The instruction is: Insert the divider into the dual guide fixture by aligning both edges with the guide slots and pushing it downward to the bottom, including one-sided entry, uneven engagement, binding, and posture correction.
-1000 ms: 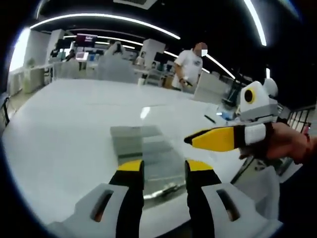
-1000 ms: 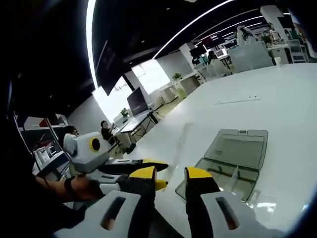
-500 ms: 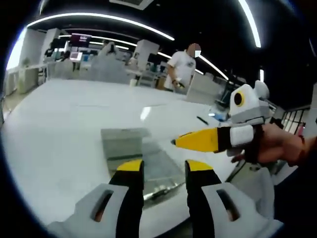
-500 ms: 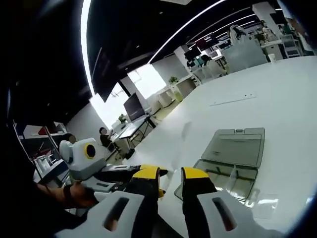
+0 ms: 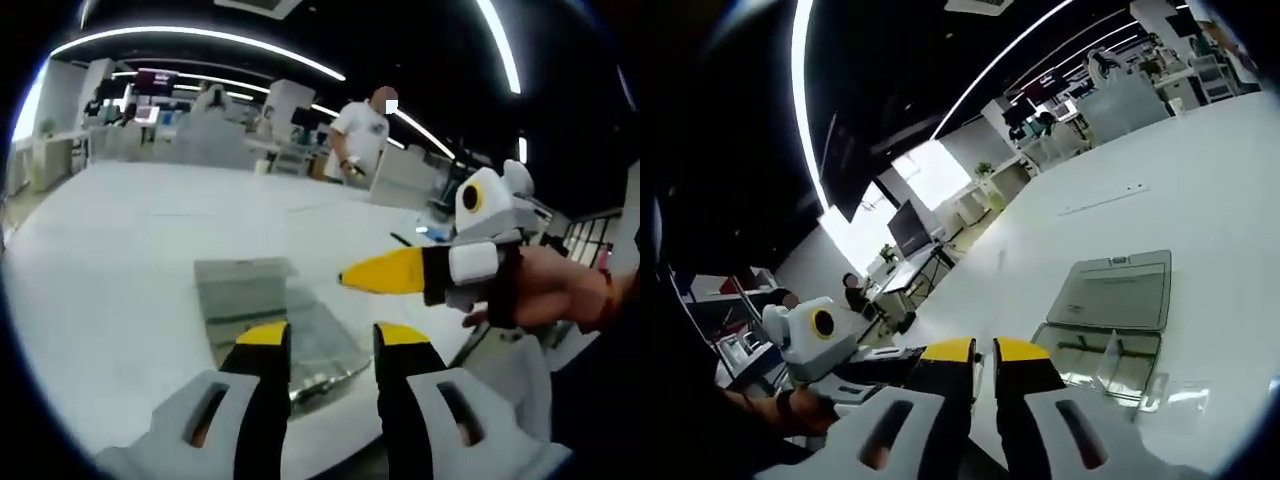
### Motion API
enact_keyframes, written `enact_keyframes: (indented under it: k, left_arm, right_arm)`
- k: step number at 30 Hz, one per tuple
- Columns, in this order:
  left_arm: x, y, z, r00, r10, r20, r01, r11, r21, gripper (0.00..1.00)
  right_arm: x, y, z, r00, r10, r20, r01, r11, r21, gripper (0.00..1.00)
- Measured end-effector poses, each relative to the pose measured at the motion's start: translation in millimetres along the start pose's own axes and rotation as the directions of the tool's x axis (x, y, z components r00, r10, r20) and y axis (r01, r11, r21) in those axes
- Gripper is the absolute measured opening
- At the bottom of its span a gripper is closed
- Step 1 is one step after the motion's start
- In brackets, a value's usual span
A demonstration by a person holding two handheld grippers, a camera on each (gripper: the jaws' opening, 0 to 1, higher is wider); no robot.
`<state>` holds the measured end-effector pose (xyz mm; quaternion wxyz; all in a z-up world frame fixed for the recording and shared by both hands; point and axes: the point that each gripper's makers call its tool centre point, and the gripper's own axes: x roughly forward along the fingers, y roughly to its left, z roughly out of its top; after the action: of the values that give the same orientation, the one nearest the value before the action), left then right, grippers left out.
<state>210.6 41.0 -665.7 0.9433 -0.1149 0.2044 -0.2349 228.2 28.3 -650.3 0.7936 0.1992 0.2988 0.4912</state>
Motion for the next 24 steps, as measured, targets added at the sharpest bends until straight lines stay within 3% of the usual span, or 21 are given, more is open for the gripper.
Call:
enact_keyframes:
  k: [7, 15, 20, 21, 22, 23, 24]
  left_arm:
    - [1.3, -0.2, -0.1, 1.000, -0.001, 0.003, 0.001, 1.000, 0.003, 0.31]
    - [-0.3, 1.7, -0.8, 1.000, -0.008, 0.011, 0.008, 1.000, -0.004, 0.31]
    - [-3.2, 1.4, 0.6, 1.000, -0.022, 0.021, 0.022, 1.000, -0.011, 0.31]
    - [-3.5, 1.4, 0.7, 0.999, -0.026, 0.022, 0.026, 1.000, -0.012, 0.28]
    - [-4.0, 3.4, -1.5, 1.000, -0.022, 0.006, 0.022, 1.000, 0.005, 0.19]
    - [-6.1, 11.3, -5.0, 1.000, 0.010, -0.007, -0.010, 0.999, 0.033, 0.15]
    - [-7.8, 9.7, -4.0, 1.000, -0.013, -0.001, 0.013, 1.000, 0.011, 0.16]
  right_arm:
    - [-0.4, -0.9, 0.3, 1.000, -0.006, 0.006, 0.005, 1.000, 0.023, 0.01]
    - [1.9, -2.1, -0.2, 0.999, -0.036, 0.003, 0.035, 0.995, 0.097, 0.00]
    - [3.0, 6.6, 1.8, 1.000, -0.017, 0.017, 0.014, 0.988, 0.156, 0.00]
    - [3.7, 10.4, 1.9, 1.000, 0.000, 0.021, -0.003, 0.987, 0.162, 0.00]
    - [4.4, 13.9, 4.7, 0.999, 0.018, 0.039, -0.024, 0.986, 0.165, 0.00]
    - [3.9, 12.1, 7.0, 0.999, -0.002, 0.047, -0.006, 0.984, 0.179, 0.00]
    - [4.1, 12.0, 7.6, 0.999, -0.011, 0.039, 0.005, 0.991, 0.135, 0.00]
